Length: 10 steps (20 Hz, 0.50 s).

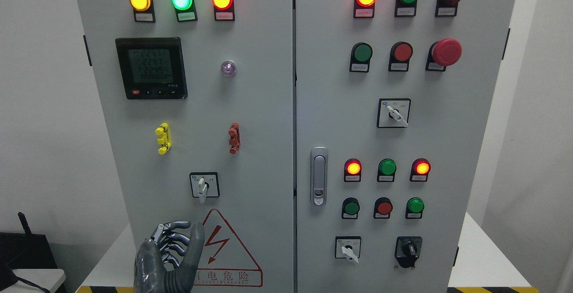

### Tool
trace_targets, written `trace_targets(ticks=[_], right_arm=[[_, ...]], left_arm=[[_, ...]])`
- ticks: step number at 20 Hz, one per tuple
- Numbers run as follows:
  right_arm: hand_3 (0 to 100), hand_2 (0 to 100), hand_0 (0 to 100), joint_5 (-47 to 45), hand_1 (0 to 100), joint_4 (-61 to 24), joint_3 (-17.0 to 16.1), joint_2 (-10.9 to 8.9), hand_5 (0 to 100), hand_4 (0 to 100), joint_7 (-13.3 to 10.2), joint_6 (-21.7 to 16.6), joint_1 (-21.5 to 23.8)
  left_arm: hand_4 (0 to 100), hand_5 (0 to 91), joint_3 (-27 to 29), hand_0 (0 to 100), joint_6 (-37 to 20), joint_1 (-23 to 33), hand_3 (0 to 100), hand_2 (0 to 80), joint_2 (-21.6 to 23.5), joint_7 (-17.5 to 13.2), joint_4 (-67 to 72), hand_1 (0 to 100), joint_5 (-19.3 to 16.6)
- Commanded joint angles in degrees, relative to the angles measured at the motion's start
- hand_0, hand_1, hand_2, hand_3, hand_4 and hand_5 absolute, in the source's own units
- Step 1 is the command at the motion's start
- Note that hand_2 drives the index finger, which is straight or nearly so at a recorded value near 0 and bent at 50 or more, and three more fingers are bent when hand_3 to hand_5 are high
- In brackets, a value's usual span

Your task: Turn on light switch 1

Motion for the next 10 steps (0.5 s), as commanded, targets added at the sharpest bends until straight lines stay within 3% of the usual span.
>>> trace_targets(ticks=[1,10], right_arm=[[0,0,12,-1.1,39,0.0,0.0,0.00,0,0,0.0,0.0,0.0],[0,0,12,-1.1,39,0.0,0.0,0.00,0,0,0.0,0.0,0.0]], left_arm=[[81,86.2,-0.8,19,1.6,-2.3,71,40.9,-0.3,1.4,0.1,37,0.1],[81,86.3,-0.9,23,5.7,-5.8,71,39.9,-0.4,1.9,0.2,38,1.8]])
